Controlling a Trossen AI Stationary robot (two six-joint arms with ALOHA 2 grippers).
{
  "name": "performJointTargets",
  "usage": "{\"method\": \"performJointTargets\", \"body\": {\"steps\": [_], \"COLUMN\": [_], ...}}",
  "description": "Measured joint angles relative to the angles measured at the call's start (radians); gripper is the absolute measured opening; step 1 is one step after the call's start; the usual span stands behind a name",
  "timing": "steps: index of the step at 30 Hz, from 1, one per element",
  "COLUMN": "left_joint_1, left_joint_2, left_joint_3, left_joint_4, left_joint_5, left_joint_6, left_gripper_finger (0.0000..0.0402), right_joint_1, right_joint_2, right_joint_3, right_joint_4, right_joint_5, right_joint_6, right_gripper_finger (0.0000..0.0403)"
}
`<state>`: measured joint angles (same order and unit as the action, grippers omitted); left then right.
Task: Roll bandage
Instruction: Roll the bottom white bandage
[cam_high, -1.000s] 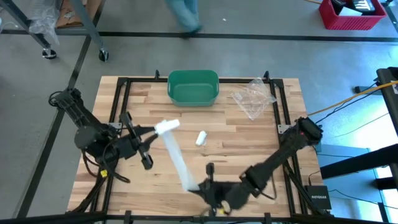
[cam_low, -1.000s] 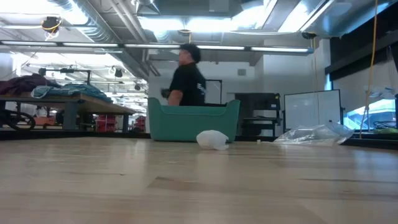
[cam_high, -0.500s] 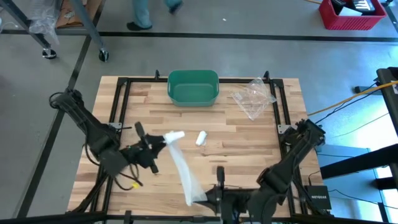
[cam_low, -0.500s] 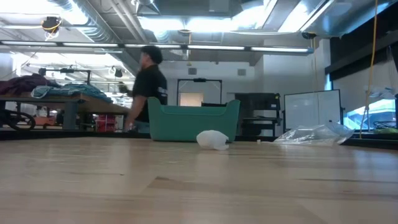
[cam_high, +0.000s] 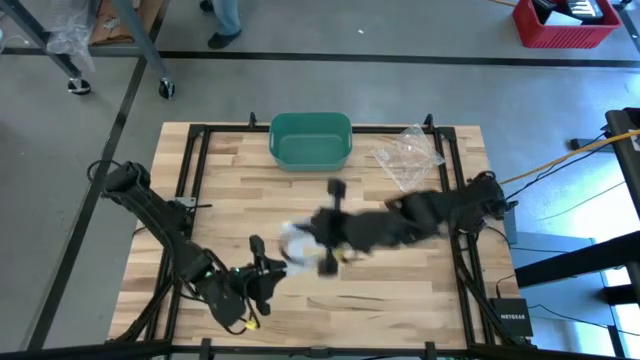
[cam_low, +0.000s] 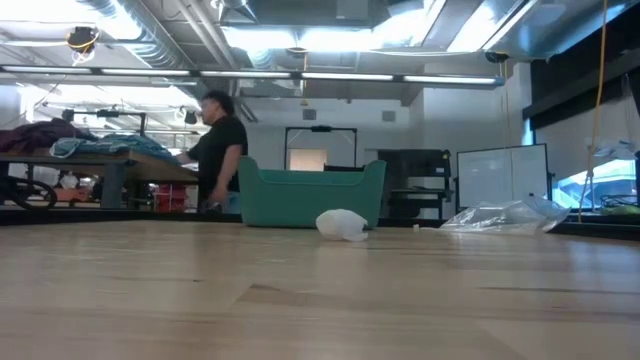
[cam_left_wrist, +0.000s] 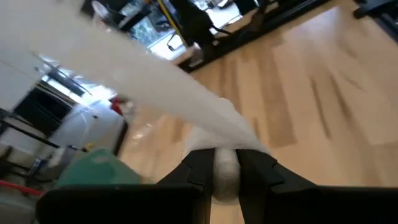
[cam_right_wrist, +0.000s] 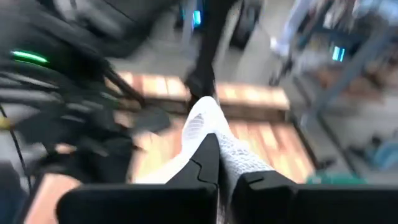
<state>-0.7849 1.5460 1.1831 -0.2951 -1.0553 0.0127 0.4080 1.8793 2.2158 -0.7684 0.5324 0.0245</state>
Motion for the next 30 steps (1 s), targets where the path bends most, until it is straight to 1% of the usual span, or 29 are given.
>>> {"method": "performJointTargets", "body": {"steps": [2, 4, 10, 13, 17, 19, 21, 23, 24, 27, 30], "left_joint_1": [-0.013, -0.03, -0.092, -0.115, -0.125, -0.125, -0.12, -0.116, -0.116, -0.116, -0.114], "left_joint_2": [0.026, 0.049, 0.079, 0.077, 0.075, 0.075, 0.075, 0.074, 0.074, 0.074, 0.074], "left_joint_3": [0.0, 0.0, 0.0, 0.0, 0.0, 0.0, 0.0, 0.0, 0.0, 0.0, 0.0], "left_joint_4": [0.0, 0.0, 0.019, 0.005, 0.047, 0.084, 0.126, 0.156, 0.163, 0.156, 0.122], "left_joint_5": [0.01, 0.031, 0.04, -0.001, -0.004, 0.032, 0.063, 0.07, 0.07, 0.071, 0.072], "left_joint_6": [-0.041, -0.081, -0.1, -0.112, -0.114, -0.098, -0.066, -0.048, -0.045, -0.055, -0.087], "left_gripper_finger": [0.004, 0.004, 0.004, 0.004, 0.004, 0.004, 0.004, 0.004, 0.004, 0.004, 0.004], "right_joint_1": [-0.064, -0.121, -0.229, -0.258, -0.274, -0.273, -0.273, -0.273, -0.273, -0.273, -0.274], "right_joint_2": [0.002, 0.001, -0.022, -0.06, -0.119, -0.137, -0.137, -0.122, -0.113, -0.076, -0.025], "right_joint_3": [-0.013, -0.048, -0.156, -0.227, -0.33, -0.381, -0.42, -0.452, -0.468, -0.496, -0.497], "right_joint_4": [-0.055, -0.052, -0.057, -0.051, -0.019, 0.054, 0.117, 0.161, 0.184, 0.194, 0.175], "right_joint_5": [-0.065, -0.11, -0.174, -0.211, -0.217, -0.248, -0.305, -0.362, -0.369, -0.373, -0.42], "right_joint_6": [0.041, 0.055, 0.079, 0.106, 0.139, 0.151, 0.151, 0.151, 0.152, 0.161, 0.188], "right_gripper_finger": [0.0007, 0.0007, 0.0007, 0.0007, 0.0007, 0.0007, 0.0007, 0.0008, 0.001, 0.003, 0.0079]}}
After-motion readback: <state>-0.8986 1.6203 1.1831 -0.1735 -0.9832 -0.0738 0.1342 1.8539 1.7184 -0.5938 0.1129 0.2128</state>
